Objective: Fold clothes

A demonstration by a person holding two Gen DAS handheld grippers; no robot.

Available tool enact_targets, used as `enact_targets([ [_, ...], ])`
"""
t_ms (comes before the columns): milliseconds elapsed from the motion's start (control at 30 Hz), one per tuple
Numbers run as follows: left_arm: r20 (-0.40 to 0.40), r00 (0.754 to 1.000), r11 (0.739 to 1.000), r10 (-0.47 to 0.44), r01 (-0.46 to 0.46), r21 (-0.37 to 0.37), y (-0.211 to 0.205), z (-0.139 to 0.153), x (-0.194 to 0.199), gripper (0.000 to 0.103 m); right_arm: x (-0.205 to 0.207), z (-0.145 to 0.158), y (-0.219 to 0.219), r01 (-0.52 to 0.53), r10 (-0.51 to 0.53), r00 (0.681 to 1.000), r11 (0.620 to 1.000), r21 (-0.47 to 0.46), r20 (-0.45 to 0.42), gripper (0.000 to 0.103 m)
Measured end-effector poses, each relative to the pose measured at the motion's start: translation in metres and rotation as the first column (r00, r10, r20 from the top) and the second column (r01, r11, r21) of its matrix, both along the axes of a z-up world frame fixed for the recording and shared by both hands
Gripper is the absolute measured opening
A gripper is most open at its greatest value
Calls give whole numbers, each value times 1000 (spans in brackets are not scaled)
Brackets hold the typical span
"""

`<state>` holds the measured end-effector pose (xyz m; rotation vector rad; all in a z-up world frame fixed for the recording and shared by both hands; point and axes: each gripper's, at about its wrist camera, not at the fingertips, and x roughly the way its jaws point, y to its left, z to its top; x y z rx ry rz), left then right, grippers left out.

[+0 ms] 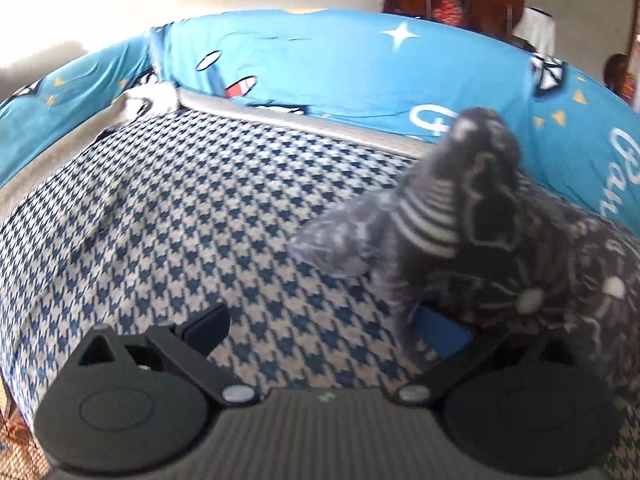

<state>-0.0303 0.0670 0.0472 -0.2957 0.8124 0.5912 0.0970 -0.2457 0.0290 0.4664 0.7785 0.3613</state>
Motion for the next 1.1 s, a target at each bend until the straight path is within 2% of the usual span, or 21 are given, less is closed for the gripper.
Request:
enact_targets([
  [100,1,1000,1000,7,-7,-15,5,-2,-3,103,8,-6,4,28,-28,1000,999,34,-11,52],
  [233,-3,1000,1000,-4,4,2,4,-1,-3,103,17,-13,10,36,-35,999,994,98,-20,61],
  [333,-2,1000,1000,2,-2,-4,8,0,-6,103,22,-19,16,31,-29,999,992,125,-19,63],
  [400,-2,1000,1000,21,-21,1,13,0,-9,103,21,-20,22,2,-2,1000,993,119,2,54],
  [433,-2,999,999,36,-36,7,15,1,-11,103,19,-17,26,-22,19,999,995,101,27,37],
  [467,2,999,999,49,-49,11,17,2,-13,103,17,-15,30,-45,40,998,996,82,51,30],
  [633,67,994,996,85,-86,12,24,17,-24,103,3,-2,43,-125,119,983,992,31,136,23],
  [733,109,991,997,78,-79,5,22,29,-27,103,-11,8,47,-165,156,971,986,36,180,21],
  [833,148,987,998,58,-61,16,17,40,-25,103,-34,22,57,-258,247,936,966,10,249,15],
  [967,193,981,999,30,-38,37,10,54,-24,103,-86,31,78,-361,389,861,921,-145,328,12],
  [1033,212,977,999,21,-29,36,7,57,-25,103,-113,29,88,-388,445,827,894,-225,344,9],
  [1100,223,975,999,9,-18,34,4,59,-25,103,-132,24,95,-434,501,802,863,-258,326,8],
])
